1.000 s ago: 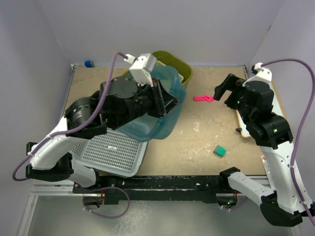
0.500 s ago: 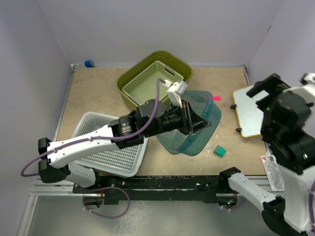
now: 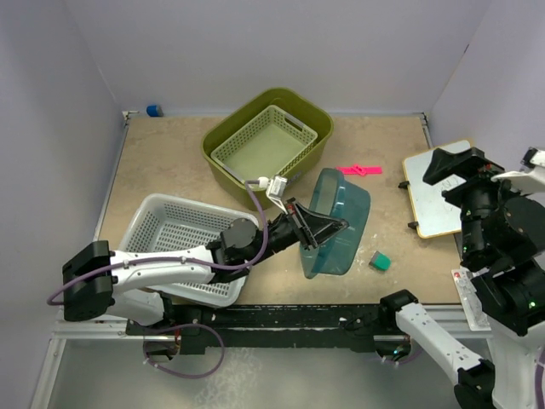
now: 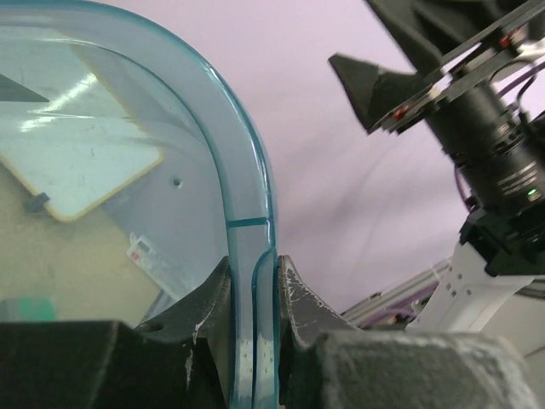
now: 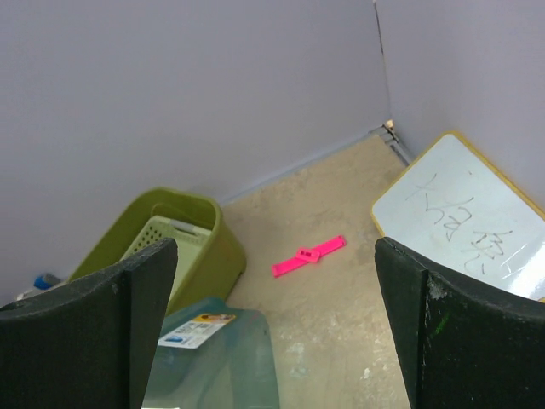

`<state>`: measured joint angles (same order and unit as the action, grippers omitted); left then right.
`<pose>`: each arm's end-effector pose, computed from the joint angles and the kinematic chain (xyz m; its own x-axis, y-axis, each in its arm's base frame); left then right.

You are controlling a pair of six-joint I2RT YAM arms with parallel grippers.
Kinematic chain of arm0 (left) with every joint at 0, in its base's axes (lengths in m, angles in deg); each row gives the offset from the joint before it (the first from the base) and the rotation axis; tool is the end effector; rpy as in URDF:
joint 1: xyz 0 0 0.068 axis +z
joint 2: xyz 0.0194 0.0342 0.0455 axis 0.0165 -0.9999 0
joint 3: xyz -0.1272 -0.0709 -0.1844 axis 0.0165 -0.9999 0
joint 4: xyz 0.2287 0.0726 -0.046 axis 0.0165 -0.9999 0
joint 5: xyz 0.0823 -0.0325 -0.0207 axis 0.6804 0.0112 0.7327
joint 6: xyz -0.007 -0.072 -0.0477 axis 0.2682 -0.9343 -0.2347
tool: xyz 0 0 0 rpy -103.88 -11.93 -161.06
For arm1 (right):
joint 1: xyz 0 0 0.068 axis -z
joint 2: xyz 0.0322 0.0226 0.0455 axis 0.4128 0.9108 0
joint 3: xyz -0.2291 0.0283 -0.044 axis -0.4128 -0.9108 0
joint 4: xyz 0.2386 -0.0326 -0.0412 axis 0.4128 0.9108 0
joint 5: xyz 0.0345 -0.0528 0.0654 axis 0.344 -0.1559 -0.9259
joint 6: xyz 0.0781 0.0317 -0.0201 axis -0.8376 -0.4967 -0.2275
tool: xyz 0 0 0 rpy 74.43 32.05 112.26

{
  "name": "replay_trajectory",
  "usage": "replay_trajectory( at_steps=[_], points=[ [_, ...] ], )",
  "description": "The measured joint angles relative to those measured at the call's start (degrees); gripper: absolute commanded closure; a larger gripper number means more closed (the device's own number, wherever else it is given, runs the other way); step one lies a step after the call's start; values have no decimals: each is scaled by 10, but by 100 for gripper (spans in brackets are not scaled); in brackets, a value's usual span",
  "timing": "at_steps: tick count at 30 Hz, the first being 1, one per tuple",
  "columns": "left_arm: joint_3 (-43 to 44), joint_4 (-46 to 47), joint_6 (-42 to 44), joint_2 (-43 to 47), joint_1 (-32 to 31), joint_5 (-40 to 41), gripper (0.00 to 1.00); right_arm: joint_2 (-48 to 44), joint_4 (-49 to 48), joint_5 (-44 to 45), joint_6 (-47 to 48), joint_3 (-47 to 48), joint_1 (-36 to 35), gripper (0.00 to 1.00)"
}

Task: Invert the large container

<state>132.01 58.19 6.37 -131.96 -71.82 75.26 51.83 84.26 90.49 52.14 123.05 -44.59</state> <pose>0.1195 -0.3221 0.3262 -0.6944 -0.4813 -0.5350 0.5955 0.0331 -0.8027 0.1058 -0.0108 0.4861 0.2504 0.4207 -0.8720 0.2097 0.8557 0.4730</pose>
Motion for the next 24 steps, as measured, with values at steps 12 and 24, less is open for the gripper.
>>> replay_trajectory(
  at_steps=[12,24],
  points=[
    [-181,423,-92,-53,1,181,100,7,0,-87,-11,-42,0,0],
    [-242,467,-131,-69,-40,284,100,9,18,-139,-23,-110,0,0]
  ],
)
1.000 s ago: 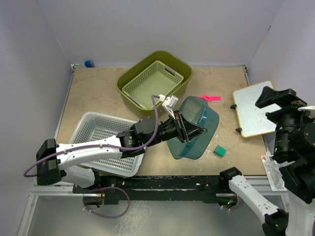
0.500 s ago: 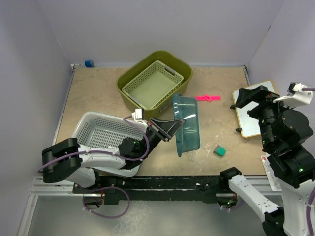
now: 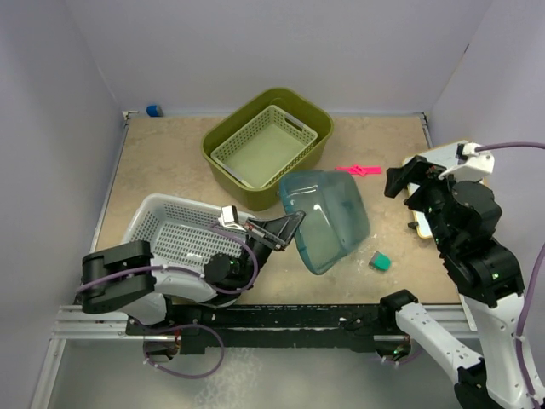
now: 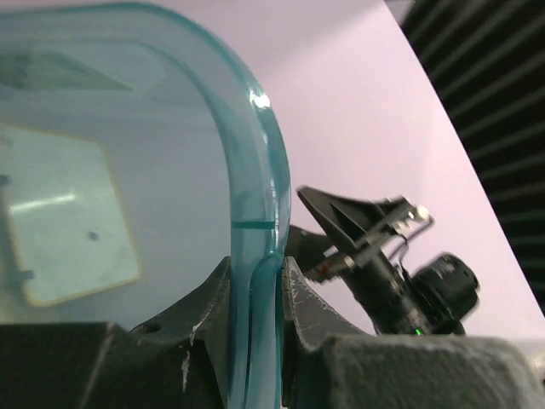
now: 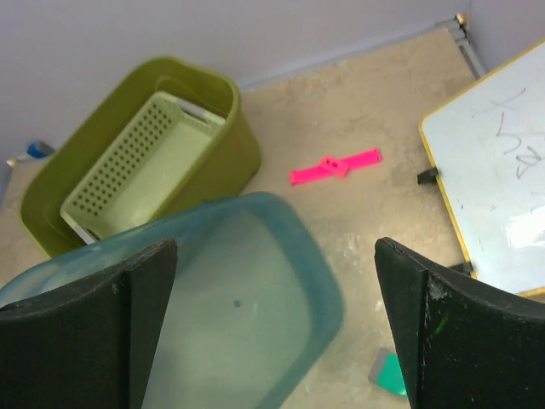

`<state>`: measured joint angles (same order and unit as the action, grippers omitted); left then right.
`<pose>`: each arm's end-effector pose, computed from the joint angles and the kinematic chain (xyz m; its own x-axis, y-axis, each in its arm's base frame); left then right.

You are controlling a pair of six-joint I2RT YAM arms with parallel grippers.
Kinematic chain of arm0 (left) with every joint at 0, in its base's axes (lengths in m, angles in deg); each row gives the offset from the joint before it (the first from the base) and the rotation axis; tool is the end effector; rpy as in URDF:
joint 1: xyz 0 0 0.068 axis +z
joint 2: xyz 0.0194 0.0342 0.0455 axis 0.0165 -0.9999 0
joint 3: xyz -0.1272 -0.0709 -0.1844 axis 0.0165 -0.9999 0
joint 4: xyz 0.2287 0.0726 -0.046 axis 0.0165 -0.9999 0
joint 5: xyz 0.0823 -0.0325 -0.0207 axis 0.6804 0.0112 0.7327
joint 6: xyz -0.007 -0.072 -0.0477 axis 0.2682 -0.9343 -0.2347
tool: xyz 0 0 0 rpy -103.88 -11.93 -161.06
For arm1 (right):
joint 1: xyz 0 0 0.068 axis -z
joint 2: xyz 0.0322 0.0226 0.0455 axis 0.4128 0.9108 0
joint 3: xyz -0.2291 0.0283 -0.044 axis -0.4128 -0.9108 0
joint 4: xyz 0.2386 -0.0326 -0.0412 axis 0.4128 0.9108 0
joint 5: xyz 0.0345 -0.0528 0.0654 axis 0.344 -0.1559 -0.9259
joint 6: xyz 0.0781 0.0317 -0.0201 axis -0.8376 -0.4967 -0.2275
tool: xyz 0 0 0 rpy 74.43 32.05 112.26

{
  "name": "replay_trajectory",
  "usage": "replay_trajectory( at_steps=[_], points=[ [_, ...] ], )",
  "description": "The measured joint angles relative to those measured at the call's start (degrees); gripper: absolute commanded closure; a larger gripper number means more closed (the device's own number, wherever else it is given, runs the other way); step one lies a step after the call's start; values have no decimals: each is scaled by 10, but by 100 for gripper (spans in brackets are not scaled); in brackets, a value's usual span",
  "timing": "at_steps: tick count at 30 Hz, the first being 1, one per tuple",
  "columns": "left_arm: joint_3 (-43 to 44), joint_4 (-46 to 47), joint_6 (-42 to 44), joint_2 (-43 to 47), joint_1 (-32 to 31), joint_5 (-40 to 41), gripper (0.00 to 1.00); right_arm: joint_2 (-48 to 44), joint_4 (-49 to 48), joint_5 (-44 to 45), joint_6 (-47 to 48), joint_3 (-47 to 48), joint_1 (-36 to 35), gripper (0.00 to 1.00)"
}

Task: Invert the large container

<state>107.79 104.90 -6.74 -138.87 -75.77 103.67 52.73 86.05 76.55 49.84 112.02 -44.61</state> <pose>0.1163 -0.2653 0.2494 -0.5764 -0.8152 -0.0568 0.3789 -0.2050 -0.9025 0.1499 0.0226 0.4280 -0.0433 0.3995 -0.9157 0.0839 0.9148 0.3951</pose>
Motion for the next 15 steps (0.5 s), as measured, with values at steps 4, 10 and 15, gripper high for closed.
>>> replay_trajectory(
  at_steps=[4,10,15],
  points=[
    [-12,-1,-54,-47,1,69,100,1,21,-13,-7,-27,0,0],
    [-24,-1,-90,-63,0,105,96,-1,45,-26,-14,-40,0,0],
    [-50,-1,-94,-76,-13,113,62,-6,49,-37,-17,-41,0,0]
  ],
)
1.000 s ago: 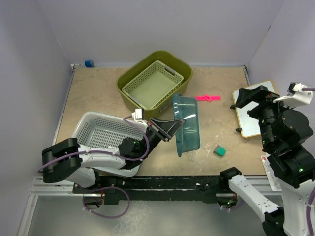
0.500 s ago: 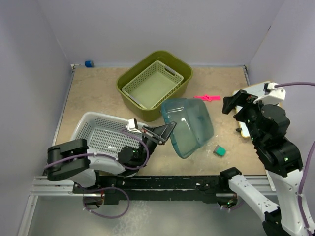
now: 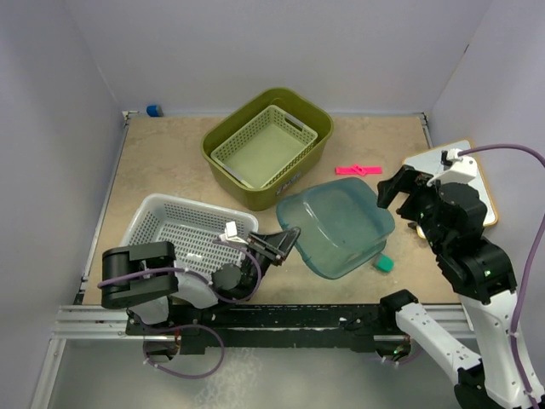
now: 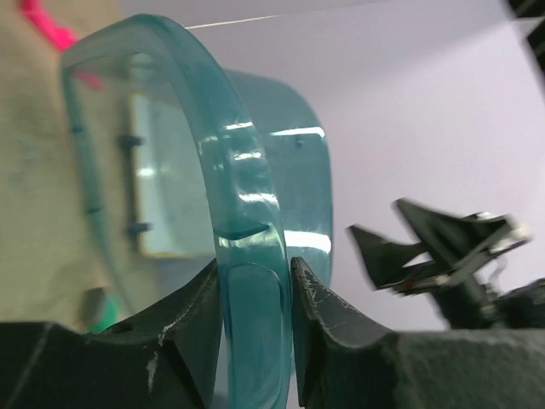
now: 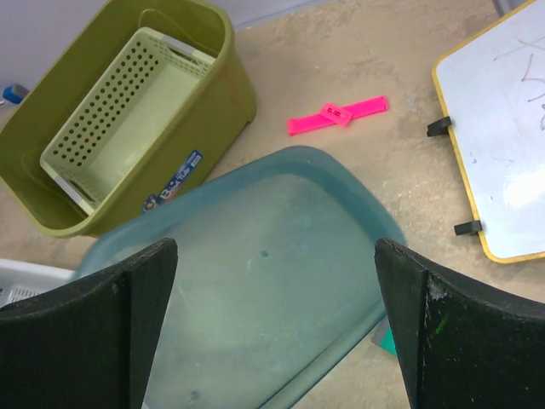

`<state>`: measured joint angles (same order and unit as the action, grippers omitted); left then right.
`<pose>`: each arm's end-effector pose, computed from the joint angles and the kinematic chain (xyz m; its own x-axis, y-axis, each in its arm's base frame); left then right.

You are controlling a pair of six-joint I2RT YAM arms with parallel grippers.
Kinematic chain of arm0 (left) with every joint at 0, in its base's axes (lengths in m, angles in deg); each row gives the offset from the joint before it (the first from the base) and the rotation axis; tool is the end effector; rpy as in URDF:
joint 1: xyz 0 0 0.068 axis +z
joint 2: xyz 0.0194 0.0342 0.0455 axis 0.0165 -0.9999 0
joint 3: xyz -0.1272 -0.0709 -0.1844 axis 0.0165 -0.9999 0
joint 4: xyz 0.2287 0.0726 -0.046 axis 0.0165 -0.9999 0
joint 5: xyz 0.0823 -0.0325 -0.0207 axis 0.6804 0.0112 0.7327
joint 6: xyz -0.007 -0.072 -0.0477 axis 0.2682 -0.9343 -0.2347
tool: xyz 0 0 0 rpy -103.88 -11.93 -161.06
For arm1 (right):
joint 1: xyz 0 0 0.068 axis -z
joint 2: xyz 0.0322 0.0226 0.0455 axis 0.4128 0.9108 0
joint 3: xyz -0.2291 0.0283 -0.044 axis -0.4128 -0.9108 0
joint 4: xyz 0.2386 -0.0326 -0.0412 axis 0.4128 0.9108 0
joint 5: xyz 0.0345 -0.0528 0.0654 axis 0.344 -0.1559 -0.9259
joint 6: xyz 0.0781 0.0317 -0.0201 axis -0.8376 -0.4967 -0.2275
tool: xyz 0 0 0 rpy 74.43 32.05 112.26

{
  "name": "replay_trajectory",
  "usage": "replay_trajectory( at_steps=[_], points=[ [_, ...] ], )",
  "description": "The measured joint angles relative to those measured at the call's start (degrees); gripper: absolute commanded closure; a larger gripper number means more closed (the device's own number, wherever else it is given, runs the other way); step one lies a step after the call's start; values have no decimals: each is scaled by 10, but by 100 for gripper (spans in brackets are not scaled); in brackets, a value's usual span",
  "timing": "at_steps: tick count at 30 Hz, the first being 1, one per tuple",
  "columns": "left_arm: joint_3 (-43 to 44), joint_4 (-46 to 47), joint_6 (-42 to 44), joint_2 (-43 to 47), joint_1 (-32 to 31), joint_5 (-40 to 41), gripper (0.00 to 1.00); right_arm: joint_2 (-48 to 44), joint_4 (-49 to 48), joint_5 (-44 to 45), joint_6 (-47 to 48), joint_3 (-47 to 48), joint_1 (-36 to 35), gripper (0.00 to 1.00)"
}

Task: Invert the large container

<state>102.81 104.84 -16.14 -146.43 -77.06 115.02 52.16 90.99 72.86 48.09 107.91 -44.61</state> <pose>0.1203 -0.2598 0.1864 -0.4932 -0.8699 0.0097 0.1882 -0.1176 -0.9751 0.1556 0.0296 0.3951 -0.1953 0.3818 -0.9034 0.0835 0.9242 0.3726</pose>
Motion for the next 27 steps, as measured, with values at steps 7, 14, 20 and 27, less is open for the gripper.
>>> replay_trajectory(
  at_steps=[7,14,20,27],
  points=[
    [-85,-4,52,-35,-58,53,36,0,2,-31,-25,-38,0,0],
    [-90,-19,73,-4,-87,91,33,54,79,-30,-133,-104,0,0],
    [-60,-185,100,77,-99,126,29,79,89,-90,-251,-235,0,0],
    [56,-460,95,122,-103,144,27,19,58,-137,-328,-268,1,0]
  ],
)
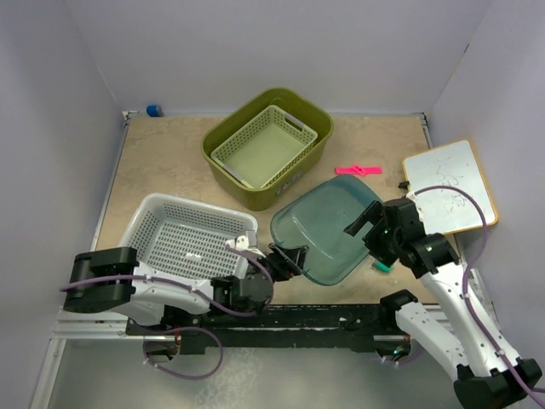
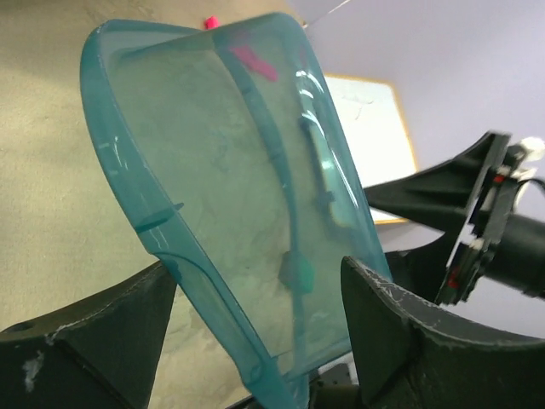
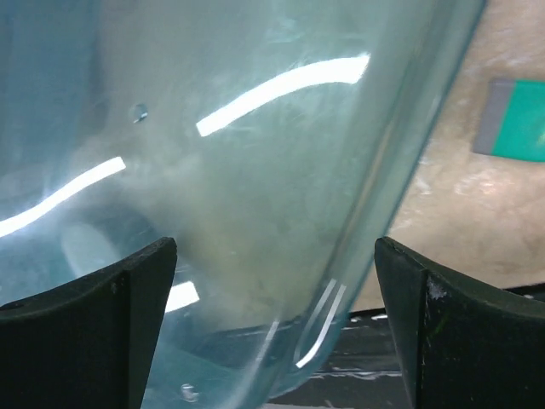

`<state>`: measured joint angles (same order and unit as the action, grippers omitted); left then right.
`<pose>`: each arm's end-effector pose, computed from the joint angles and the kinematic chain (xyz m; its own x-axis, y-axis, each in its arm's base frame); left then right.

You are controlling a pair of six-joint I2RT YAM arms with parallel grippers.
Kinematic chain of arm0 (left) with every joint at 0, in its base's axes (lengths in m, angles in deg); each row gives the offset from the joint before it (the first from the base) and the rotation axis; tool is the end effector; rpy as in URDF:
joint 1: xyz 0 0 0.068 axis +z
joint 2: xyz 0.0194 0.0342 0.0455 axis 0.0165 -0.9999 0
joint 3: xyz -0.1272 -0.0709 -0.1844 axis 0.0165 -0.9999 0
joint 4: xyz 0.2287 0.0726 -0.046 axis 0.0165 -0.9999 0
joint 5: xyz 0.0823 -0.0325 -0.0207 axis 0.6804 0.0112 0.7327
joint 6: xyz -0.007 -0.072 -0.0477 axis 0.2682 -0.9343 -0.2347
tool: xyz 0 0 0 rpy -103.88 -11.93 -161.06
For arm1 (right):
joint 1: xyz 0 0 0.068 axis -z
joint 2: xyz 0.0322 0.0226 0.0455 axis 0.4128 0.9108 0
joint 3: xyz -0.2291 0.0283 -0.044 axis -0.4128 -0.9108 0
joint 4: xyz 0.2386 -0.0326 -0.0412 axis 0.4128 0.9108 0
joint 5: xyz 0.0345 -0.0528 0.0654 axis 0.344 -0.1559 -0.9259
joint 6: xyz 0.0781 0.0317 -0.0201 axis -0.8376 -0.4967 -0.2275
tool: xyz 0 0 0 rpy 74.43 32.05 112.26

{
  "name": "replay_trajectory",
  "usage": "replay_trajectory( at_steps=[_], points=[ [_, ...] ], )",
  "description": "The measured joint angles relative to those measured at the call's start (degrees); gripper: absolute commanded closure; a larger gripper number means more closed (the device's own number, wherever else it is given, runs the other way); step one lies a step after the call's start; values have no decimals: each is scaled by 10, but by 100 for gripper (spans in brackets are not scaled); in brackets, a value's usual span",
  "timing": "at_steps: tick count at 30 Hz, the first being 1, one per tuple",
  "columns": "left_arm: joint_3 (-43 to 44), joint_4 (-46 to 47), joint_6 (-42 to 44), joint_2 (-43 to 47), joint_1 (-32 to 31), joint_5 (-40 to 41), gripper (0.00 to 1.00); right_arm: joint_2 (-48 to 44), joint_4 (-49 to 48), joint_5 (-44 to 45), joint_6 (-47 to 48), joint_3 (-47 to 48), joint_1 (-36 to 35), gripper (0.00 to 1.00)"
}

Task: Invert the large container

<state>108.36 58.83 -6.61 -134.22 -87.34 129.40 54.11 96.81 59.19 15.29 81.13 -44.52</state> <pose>0.0833 -0.2704 0.1730 -0.4226 -0.7495 -0.5095 0.1607 0.4913 -0.8560 0.1725 0.0544 0.2235 -0.5858 0.6996 -0.4092 0.4609 0.7028 0.5419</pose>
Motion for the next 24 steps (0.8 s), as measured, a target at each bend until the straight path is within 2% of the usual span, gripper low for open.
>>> replay_trajectory(
  at_steps=[8,12,19,24],
  points=[
    [175,-316,-7,-48,0,-21,26,19,-71,-12,-33,-17,1,0],
    [247,-438,-21,-80,0,-47,26,39,-83,-11,-31,-20,-1,0],
    [278,-489,-6,-82,2,-114,25,104,-90,5,-26,17,-1,0],
    [278,-492,17,-74,4,-166,25,104,-96,17,-17,44,-1,0]
  ],
)
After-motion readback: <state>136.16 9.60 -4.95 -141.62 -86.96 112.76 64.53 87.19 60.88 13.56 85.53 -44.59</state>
